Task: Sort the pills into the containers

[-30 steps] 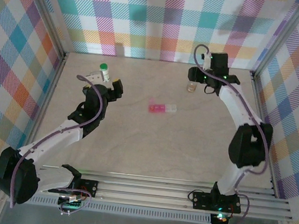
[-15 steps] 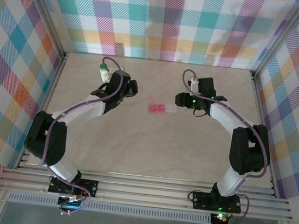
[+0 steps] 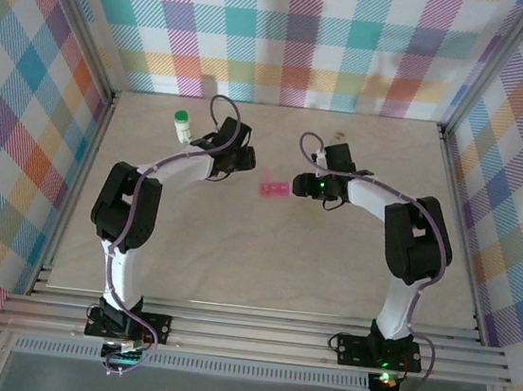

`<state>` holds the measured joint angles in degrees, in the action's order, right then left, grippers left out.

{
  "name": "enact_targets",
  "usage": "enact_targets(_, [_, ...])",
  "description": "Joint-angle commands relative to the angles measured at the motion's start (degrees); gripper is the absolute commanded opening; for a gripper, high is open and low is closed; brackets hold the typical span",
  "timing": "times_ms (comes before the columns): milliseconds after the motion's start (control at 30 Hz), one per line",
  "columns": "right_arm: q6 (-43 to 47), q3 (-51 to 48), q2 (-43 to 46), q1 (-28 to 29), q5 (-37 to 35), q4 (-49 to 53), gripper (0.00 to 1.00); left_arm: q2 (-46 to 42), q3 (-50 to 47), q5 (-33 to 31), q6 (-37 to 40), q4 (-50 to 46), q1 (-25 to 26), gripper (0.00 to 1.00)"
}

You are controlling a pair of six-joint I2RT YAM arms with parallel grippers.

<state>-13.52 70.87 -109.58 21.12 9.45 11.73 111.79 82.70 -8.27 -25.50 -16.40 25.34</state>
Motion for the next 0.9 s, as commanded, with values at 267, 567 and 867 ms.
enact_targets(267, [6.8,11.7,-8.6,0.0,1.7,6.3,0.64,-0.1,-1.3,2.4,0.6,0.0,-0.7,0.6])
enact_targets(567, [4.9,11.2,-10.8,0.1,1.4,7.5,0.57,0.1,-1.4,2.6,0.8,0.0,-0.7,0.59])
enact_targets(867, [2.6,5.3,-10.0,0.6,0.8,4.2,0.54,0.7,-1.1,4.3,-0.6,0.0,-0.7,0.58])
